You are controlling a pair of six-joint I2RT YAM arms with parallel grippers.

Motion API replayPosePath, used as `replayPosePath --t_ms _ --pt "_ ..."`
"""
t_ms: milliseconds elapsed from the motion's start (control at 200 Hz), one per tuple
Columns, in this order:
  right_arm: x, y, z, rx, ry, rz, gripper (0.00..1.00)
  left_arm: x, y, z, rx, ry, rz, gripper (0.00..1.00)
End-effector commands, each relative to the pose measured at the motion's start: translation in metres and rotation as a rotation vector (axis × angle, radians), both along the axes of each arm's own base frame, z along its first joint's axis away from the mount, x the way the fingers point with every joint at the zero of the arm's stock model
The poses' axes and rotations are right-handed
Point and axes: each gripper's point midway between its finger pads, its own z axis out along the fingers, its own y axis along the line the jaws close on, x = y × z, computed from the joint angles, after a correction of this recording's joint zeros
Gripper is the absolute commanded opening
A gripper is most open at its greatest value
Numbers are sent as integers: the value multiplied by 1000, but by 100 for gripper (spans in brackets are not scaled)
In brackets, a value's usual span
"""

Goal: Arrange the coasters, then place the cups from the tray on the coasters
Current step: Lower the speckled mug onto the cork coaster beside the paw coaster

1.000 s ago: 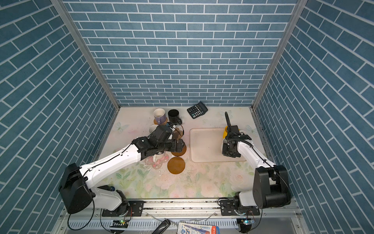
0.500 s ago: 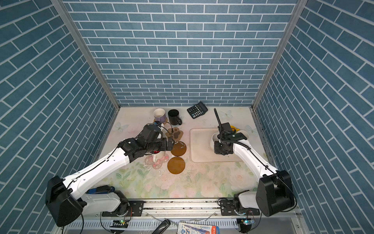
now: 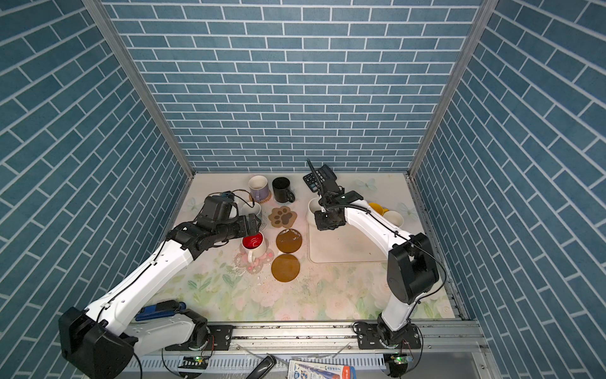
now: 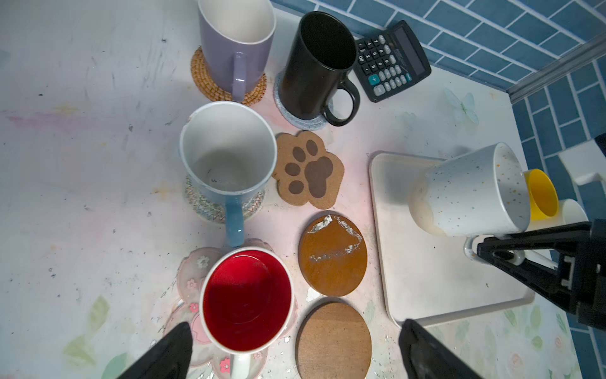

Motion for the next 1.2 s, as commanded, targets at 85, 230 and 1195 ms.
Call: replayPosePath --t_ms 85,230,1195 --pt "24 56 30 83 -94 143 0 -2 20 -10 11 51 21 99" --pt "32 80 27 97 -85 191 0 5 30 -12 11 62 42 99" --pt "62 142 -17 36 -43 266 0 20 40 -21 -8 92 47 99"
